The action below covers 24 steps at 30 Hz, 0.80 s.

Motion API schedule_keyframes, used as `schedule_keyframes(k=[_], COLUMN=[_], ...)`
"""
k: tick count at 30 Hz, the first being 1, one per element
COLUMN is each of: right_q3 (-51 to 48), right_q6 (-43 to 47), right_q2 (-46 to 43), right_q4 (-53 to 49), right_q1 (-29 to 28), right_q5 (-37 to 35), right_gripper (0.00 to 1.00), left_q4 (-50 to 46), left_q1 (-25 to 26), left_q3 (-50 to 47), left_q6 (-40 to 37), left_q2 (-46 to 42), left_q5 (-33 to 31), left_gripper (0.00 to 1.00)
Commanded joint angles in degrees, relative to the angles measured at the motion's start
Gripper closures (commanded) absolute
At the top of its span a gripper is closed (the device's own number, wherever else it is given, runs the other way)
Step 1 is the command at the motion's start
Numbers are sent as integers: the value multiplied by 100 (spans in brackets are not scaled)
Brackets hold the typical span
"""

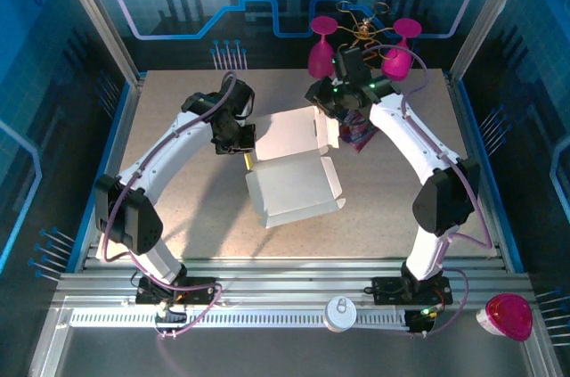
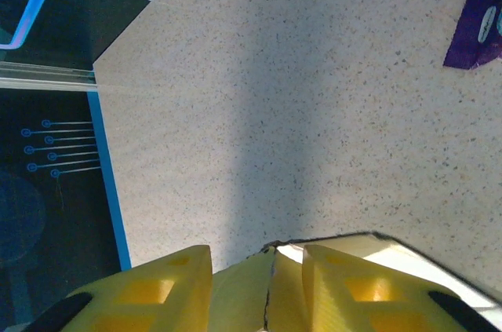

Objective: Fold the paper box

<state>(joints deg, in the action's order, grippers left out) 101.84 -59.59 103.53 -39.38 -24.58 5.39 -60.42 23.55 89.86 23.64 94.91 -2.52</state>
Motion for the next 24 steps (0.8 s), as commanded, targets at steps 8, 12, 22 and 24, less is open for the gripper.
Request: schedule_keyframes(k=[8,12,22,24], right_q3=[-315,-405,-852,-1094], right_q6=[-659,-839,-1233,-1136], right_q2=[-161,-242,-704,-960], right_q4=[201,322,850,1125], right_q1=[-107,-102,-30,0], right_q5=[198,178,104,-14], right_gripper=[83,97,78,62], left_q4=[-102,-102,-116,-136], left_q1=[102,113,112,110], left_q3=[190,198,189,223], left_q6=[-61,-59,-2,1], left_q2=[-88,-96,-122,-105], left_q5=[-117,-137,-157,-135], left_gripper=[100,100,100,100])
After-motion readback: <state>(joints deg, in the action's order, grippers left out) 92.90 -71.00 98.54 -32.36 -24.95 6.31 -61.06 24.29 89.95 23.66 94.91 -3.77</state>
